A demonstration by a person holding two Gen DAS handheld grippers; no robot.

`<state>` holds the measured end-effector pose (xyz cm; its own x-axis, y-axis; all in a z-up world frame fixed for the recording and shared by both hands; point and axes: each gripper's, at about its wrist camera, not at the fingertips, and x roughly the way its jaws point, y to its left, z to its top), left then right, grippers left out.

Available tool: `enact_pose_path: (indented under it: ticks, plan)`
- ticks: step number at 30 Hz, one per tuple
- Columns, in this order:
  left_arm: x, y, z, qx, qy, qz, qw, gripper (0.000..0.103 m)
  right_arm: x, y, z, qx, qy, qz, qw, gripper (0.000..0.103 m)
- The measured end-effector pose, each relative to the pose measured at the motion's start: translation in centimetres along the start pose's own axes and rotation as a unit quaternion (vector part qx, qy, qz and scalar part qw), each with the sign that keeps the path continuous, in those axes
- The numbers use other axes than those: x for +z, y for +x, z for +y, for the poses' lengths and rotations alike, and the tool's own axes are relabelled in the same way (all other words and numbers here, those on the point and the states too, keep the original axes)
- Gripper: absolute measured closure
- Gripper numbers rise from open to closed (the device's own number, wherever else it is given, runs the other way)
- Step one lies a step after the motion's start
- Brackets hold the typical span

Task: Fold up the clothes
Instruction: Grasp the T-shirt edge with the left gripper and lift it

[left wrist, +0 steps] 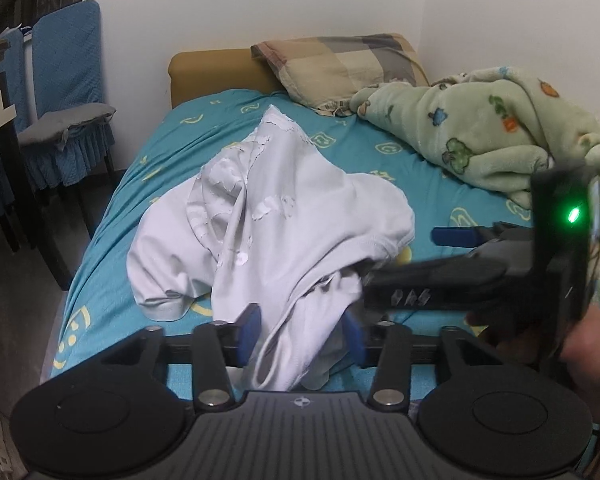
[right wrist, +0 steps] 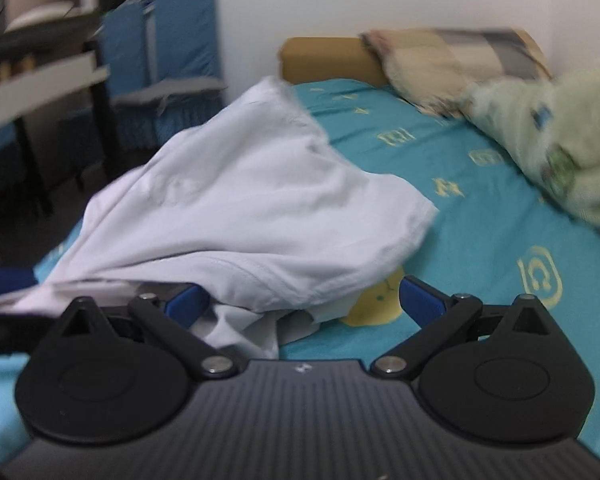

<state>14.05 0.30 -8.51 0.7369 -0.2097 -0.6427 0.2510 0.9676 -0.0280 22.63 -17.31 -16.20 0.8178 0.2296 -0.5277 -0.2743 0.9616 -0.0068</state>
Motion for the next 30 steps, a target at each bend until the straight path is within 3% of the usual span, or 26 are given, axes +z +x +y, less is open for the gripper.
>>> enact_pose_path:
  ticks: [2,4,10,14,16,21,25,27,30]
  plan:
    - [0.1,-0.3,0.0,-0.001,-0.006,-0.003,1.0000,0.048,-0.1,-0.1,1.0,-0.021,-0.039,-0.017,0.999,0.000]
    - [0.3,-0.5,0.0,-0.001,-0.012,-0.008,0.9999,0.045,0.0,-0.6,0.9,-0.051,-0.039,-0.054,0.996,0.000]
    - [0.2,0.7,0.2,0.011,-0.026,-0.003,0.9996,0.041,1.6,-2.6,-3.3,-0.089,0.083,-0.123,0.985,0.000]
    - [0.4,1.1,-0.4,0.002,-0.024,-0.033,0.9992,0.030,1.8,-3.1,-6.9,-0.084,0.187,-0.117,0.972,0.000]
    - [0.4,1.8,-0.8,0.002,-0.024,-0.040,0.9989,0.030,1.6,-3.0,-7.9,-0.081,0.217,-0.110,0.967,0.000]
    - [0.1,4.1,-1.3,0.015,-0.030,-0.024,0.9991,0.030,1.4,-2.8,-8.1,-0.073,0.225,-0.109,0.965,0.000]
    - [-0.1,3.9,-1.4,0.058,-0.027,-0.045,0.9969,0.030,1.9,-3.6,-7.3,-0.089,0.202,-0.134,0.966,0.000]
    - [0.0,2.9,-0.5,0.089,-0.057,-0.064,0.9924,0.029,2.0,-4.1,-7.4,-0.117,0.192,-0.146,0.963,0.000]
    - [-0.2,1.0,1.9,0.115,-0.128,-0.082,0.9815,0.029,1.8,-4.9,-8.7,-0.168,0.217,-0.157,0.949,0.000]
